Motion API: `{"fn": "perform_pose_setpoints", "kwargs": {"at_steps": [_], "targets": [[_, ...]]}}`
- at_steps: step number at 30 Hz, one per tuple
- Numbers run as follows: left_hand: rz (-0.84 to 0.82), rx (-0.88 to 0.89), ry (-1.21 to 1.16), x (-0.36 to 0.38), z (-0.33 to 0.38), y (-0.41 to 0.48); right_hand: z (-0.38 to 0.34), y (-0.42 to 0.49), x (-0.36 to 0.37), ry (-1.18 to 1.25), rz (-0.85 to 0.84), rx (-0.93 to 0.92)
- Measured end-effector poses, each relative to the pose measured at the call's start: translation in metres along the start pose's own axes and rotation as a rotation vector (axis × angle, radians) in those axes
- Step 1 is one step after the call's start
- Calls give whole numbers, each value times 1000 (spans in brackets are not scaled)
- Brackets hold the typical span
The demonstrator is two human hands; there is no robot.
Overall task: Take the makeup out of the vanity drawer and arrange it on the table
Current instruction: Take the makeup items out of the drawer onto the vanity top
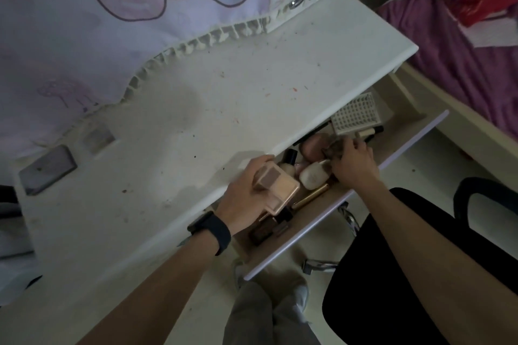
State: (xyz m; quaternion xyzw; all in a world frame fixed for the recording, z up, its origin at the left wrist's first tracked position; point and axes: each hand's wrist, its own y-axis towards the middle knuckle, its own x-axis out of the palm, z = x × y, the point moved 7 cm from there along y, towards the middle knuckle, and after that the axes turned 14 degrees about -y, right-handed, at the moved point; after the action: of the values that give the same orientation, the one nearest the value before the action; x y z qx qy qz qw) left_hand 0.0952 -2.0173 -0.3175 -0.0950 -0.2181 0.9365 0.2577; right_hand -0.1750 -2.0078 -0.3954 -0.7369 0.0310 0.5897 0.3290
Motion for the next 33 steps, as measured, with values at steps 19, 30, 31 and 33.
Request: {"fn": "perform_pose_setpoints", "kwargs": {"at_steps": [19, 30, 31, 33], "targets": [[184, -36, -100, -56, 11, -12, -9, 4, 0, -202, -29, -291], [531, -25, 180, -186, -36, -68, -119, -118, -42, 755, 86, -417], [570, -6, 213, -201, -42, -77, -136, -123, -32, 824, 6, -411], [640, 8, 255, -235, -56, -98, -176, -131, -11, 842, -88, -423]]}}
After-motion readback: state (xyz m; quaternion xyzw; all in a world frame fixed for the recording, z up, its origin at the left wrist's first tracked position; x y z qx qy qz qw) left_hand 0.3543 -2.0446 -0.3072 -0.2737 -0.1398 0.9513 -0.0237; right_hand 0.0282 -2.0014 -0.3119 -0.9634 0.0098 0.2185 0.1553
